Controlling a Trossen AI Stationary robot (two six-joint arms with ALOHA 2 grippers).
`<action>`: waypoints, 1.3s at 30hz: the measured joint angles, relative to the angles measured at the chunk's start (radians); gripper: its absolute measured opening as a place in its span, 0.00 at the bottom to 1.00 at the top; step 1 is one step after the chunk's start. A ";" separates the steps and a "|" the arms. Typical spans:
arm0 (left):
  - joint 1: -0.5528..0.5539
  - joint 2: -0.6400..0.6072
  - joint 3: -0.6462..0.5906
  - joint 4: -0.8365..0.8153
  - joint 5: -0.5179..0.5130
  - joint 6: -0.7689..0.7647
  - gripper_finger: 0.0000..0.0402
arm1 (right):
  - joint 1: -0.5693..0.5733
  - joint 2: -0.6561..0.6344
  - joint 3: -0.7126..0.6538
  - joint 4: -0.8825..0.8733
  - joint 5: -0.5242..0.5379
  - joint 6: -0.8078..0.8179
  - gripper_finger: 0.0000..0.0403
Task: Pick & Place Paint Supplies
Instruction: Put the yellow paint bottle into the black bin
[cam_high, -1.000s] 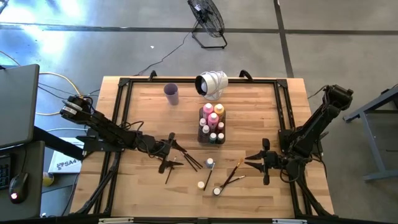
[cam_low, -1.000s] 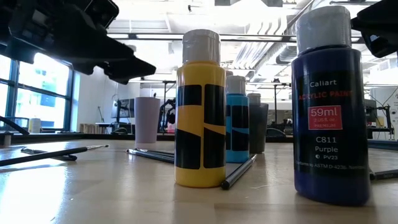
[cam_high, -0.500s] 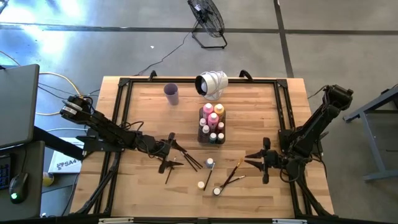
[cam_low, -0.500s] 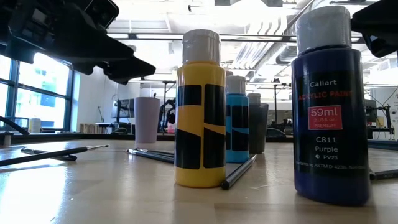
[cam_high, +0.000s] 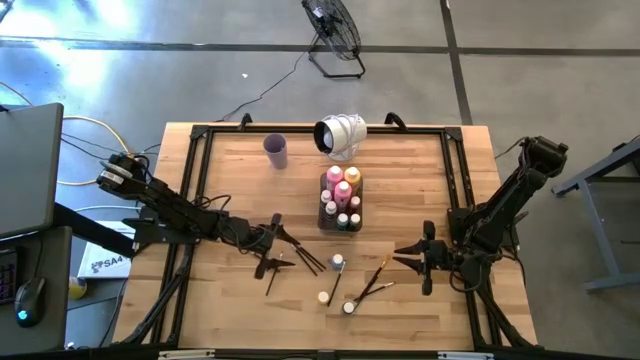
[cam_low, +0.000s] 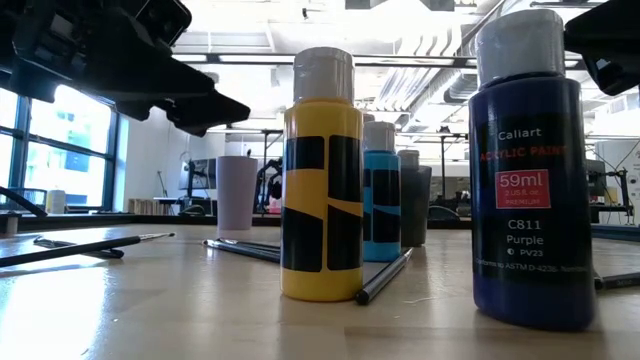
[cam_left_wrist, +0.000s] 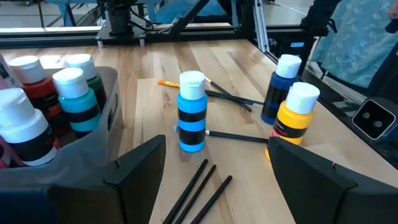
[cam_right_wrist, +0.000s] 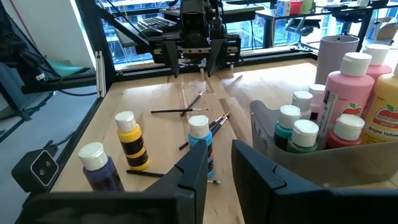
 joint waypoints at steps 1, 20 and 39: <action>0.000 0.000 0.000 0.001 0.000 0.001 0.70 | 0.000 0.000 0.000 0.000 0.000 0.000 0.16; 0.000 0.000 0.000 0.008 0.279 0.134 0.70 | 0.000 0.000 0.000 0.000 0.000 -0.002 0.16; 0.000 0.206 0.139 0.059 0.366 0.220 0.70 | -0.014 0.000 0.000 0.000 0.001 -0.001 0.16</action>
